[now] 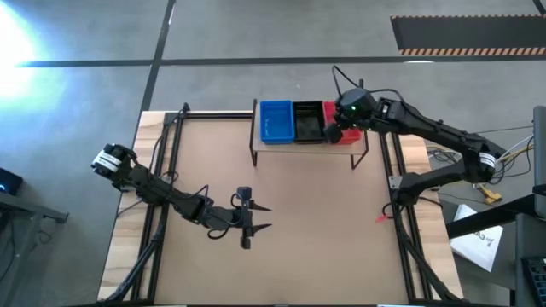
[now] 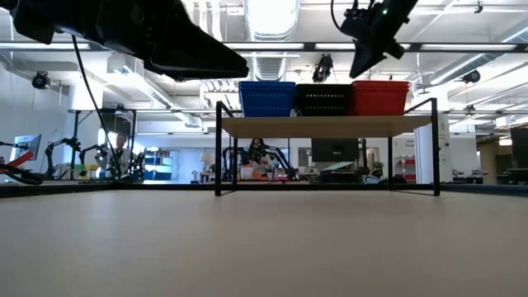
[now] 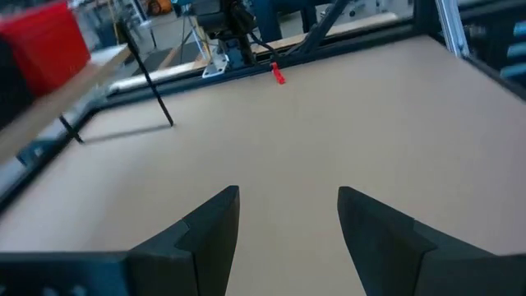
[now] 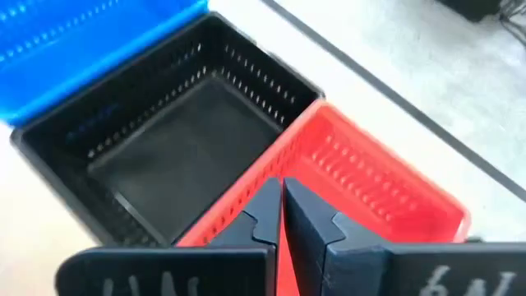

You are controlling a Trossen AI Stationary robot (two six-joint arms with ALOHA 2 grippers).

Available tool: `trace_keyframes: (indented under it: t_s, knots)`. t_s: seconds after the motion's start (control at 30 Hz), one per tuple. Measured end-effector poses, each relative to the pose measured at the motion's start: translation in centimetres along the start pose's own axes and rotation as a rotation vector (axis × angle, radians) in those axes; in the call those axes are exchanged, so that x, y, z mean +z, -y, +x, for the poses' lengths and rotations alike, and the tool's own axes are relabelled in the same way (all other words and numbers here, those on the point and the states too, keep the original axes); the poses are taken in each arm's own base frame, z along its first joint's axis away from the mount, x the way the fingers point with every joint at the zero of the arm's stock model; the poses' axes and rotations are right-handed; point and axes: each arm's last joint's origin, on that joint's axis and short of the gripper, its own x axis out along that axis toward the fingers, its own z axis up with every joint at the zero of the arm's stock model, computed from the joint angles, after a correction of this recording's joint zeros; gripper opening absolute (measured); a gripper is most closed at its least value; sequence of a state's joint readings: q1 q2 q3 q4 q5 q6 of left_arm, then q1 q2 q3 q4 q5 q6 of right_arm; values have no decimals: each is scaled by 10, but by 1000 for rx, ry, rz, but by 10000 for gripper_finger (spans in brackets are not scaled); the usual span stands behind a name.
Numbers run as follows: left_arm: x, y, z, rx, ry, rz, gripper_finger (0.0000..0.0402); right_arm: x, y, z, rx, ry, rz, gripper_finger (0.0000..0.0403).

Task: Stack baskets on shelf by color
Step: Adjust the stacked baskets on the shelf

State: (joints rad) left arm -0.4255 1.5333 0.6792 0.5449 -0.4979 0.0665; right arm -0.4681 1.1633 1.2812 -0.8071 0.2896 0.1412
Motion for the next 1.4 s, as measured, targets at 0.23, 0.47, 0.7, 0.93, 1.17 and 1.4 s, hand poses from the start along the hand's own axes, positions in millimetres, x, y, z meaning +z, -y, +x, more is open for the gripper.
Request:
trace_keyframes:
  t_s: [0.23, 0.47, 0.7, 0.93, 1.17, 1.4]
  knots:
    - [38, -16, -18, 123, -30, -172, 183, -15, 1, -8, -29, -97, -22, 9]
    - [83, -68, -54, 336, -159, -159, 116, -21, 8, -17, -149, -116, -29, 9]
    - [77, -147, -58, 610, -214, -197, 35, -26, 26, -41, -282, -52, 67, 9]
    - [58, -209, -40, 662, -244, -230, 3, -47, 41, -35, -353, -173, 118, 9]
    - [41, -239, -11, 711, -232, -195, 3, -65, 42, -16, -336, -249, 113, 9]
    - [37, -247, 13, 718, -209, -130, 3, -71, 37, -5, -240, -256, 106, 9]
